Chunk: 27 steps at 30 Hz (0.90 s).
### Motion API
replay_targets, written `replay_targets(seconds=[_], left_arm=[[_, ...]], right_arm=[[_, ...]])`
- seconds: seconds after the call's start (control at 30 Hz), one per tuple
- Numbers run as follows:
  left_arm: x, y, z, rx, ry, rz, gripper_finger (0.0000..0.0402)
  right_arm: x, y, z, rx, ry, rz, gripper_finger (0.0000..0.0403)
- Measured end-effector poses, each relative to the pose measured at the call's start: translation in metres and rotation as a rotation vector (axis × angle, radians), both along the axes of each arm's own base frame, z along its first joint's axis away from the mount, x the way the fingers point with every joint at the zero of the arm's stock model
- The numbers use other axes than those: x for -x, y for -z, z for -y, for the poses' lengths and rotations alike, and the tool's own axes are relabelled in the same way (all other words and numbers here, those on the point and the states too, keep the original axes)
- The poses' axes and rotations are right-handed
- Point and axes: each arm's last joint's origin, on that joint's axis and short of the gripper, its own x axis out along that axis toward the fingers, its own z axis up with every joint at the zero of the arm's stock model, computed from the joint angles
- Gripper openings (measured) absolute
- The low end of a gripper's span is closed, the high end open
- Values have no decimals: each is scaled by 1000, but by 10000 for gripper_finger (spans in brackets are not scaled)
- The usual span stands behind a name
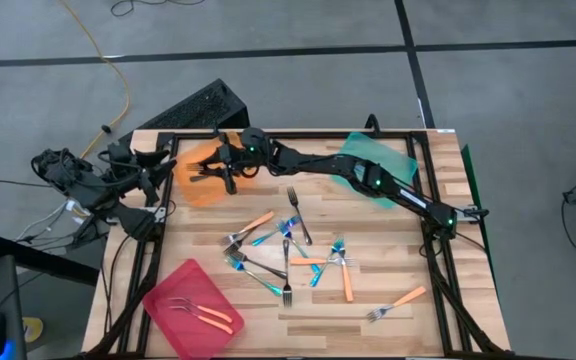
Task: Sort silverware by color (type)
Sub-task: Put the black fork into the orange bin
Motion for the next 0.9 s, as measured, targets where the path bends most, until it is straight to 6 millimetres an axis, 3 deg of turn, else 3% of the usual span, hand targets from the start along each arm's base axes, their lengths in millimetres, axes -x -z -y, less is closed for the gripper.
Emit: replay_targets(seconds=[0.4, 0.9], left_arm=[[1, 3, -1, -23, -2, -35, 197], [3, 5, -2, -55, -36, -57, 197]], right_arm=[[-2, 25, 9, -73, 47, -47, 127], [-2, 38, 11, 0, 131, -115, 144]])
